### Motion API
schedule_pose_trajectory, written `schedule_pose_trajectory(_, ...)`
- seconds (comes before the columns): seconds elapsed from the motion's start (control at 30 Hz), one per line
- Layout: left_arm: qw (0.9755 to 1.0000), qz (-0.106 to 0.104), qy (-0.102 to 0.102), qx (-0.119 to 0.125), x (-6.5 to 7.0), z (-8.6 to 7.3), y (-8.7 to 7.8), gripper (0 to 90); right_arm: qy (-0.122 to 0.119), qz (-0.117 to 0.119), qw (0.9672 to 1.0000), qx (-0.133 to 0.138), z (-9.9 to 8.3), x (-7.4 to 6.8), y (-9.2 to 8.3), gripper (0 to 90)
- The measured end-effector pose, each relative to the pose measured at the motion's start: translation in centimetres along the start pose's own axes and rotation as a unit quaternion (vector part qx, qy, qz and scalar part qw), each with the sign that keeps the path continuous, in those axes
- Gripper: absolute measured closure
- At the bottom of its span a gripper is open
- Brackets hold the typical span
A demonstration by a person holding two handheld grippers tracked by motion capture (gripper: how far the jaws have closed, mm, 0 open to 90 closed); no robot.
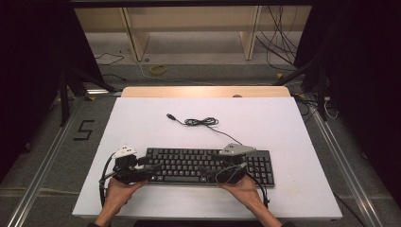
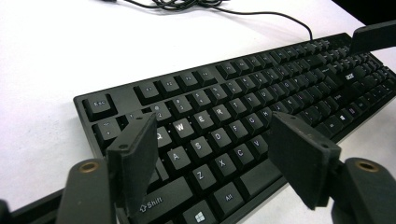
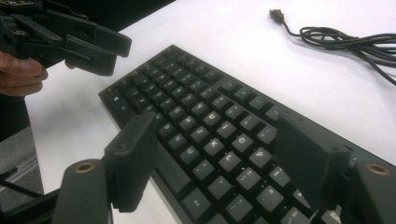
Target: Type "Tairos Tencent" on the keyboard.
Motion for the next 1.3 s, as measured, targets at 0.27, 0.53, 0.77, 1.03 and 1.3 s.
schedule_pose_trajectory(0.27,0.9999,-0.005,-0.002,0.016,0.0,-0.2,-0.7,29.4,-0.005,0.016,0.9998,-0.009,-0.2,-0.9,0.8,37.5)
schedule_pose_trajectory(0.53,0.9995,-0.015,0.008,0.028,0.3,-0.4,-1.1,28.4,-0.015,0.028,0.9992,-0.026,-1.0,-2.0,1.8,52.3)
schedule_pose_trajectory(0.77,0.9990,-0.018,0.014,0.037,0.7,-0.5,-1.3,28.3,-0.023,0.031,0.9985,-0.038,-1.6,-2.6,2.5,64.2)
schedule_pose_trajectory(1.03,0.9986,-0.024,0.019,0.043,0.9,-0.6,-1.4,27.7,-0.030,0.034,0.9979,-0.046,-2.0,-3.0,3.0,76.0)
schedule_pose_trajectory(1.3,0.9984,-0.028,0.023,0.043,1.0,-0.8,-1.4,27.7,-0.032,0.031,0.9972,-0.059,-2.7,-3.1,3.6,86.9)
Point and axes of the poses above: each handheld gripper's, and its own axes: y roughly forward along the jaws, z roughly out of its top, x roughly to its right, the point moved 7 cm from there along y, roughly forward along the jaws, and after that the axes turned 4 degrees about x, right-handed, at the moved point
